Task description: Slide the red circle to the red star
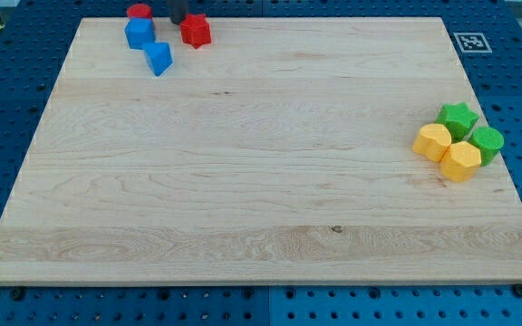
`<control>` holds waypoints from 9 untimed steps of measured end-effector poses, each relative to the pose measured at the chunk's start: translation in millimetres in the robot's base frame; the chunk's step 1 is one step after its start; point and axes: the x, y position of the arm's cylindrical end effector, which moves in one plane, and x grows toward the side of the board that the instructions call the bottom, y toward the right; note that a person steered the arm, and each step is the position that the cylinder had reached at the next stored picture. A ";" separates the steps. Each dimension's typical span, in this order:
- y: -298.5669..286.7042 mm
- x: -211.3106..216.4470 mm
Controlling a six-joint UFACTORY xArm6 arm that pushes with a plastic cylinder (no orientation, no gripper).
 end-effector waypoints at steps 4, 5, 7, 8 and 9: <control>132.3 150.3; 101.9 230.0; -80.5 160.6; -128.6 75.0; -166.9 1.8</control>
